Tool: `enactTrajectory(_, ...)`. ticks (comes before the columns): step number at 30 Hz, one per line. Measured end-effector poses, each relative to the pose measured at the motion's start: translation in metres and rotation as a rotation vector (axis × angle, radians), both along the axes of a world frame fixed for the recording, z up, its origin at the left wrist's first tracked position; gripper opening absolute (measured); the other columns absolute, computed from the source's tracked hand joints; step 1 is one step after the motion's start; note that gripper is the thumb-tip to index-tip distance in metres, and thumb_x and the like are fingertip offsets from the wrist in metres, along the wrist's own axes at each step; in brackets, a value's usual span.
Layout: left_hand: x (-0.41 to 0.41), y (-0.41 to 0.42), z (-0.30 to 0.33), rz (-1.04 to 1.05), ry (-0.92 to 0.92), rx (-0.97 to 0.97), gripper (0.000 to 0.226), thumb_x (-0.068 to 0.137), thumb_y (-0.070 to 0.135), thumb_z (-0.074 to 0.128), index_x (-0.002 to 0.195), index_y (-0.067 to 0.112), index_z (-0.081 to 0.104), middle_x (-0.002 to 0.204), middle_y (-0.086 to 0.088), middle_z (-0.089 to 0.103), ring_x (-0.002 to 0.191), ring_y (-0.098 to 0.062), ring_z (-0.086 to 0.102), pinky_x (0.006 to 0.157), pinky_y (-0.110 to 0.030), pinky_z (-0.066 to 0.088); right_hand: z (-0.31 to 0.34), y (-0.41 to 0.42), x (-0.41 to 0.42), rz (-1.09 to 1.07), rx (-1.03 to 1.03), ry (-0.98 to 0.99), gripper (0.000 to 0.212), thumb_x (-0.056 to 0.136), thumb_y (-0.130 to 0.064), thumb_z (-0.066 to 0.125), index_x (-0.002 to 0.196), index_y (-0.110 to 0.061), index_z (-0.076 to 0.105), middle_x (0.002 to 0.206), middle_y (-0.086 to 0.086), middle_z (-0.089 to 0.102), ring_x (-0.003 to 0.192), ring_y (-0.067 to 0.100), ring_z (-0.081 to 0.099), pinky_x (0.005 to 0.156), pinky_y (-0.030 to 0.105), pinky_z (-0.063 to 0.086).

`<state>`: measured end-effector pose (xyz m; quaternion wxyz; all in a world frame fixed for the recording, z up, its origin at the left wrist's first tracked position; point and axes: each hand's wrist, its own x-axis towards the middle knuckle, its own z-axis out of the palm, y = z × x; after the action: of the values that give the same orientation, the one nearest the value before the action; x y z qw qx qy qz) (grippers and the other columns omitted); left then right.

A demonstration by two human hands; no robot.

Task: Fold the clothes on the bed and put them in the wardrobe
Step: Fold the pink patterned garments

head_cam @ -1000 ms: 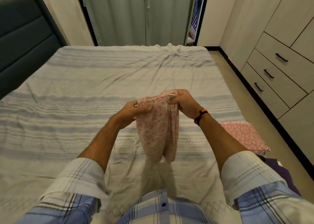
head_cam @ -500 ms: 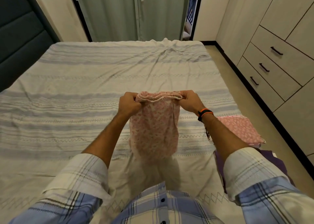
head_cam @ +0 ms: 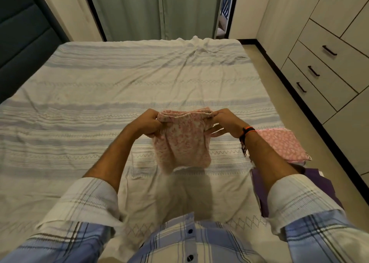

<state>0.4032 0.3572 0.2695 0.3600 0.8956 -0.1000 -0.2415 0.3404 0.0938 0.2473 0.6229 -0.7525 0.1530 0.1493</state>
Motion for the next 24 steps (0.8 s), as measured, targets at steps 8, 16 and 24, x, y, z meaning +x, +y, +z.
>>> enactTrajectory(8, 0.008, 0.0, -0.007, 0.009, 0.129, -0.029, 0.022, 0.09, -0.005, 0.051, 0.087, 0.006, 0.07, 0.067, -0.008, 0.055, 0.047, -0.014, 0.049, 0.038, -0.021, 0.039, -0.007, -0.009, 0.003, -0.003, -0.02, 0.047, 0.025, 0.088, 0.003, 0.055, 0.11, 0.005, 0.067, 0.101, 0.012, 0.072, 0.072, 0.028, 0.075, 0.056, 0.03, 0.058)
enactTrajectory(16, 0.049, -0.022, -0.034, 0.189, 0.028, -0.018, 0.025, 0.079, 0.0, 0.069, 0.103, 0.001, 0.072, 0.102, -0.018, 0.071, 0.091, -0.032, 0.07, 0.079, -0.044, 0.06, -0.023, 0.0, 0.056, -0.104, -0.177, 0.029, 0.021, 0.085, -0.001, 0.058, 0.098, -0.001, 0.074, 0.097, 0.014, 0.072, 0.087, 0.036, 0.072, 0.078, 0.049, 0.061)
enactTrajectory(24, 0.093, -0.04, -0.003, 0.165, -0.376, -0.05, 0.033, 0.082, -0.005, 0.053, 0.107, 0.008, 0.07, 0.105, -0.013, 0.071, 0.098, -0.029, 0.062, 0.075, -0.028, 0.042, -0.012, -0.018, 0.114, -0.208, -0.312, -0.351, 0.02, 0.087, -0.006, 0.057, 0.081, -0.02, 0.07, 0.077, -0.001, 0.067, 0.076, 0.019, 0.058, 0.067, 0.036, 0.049)
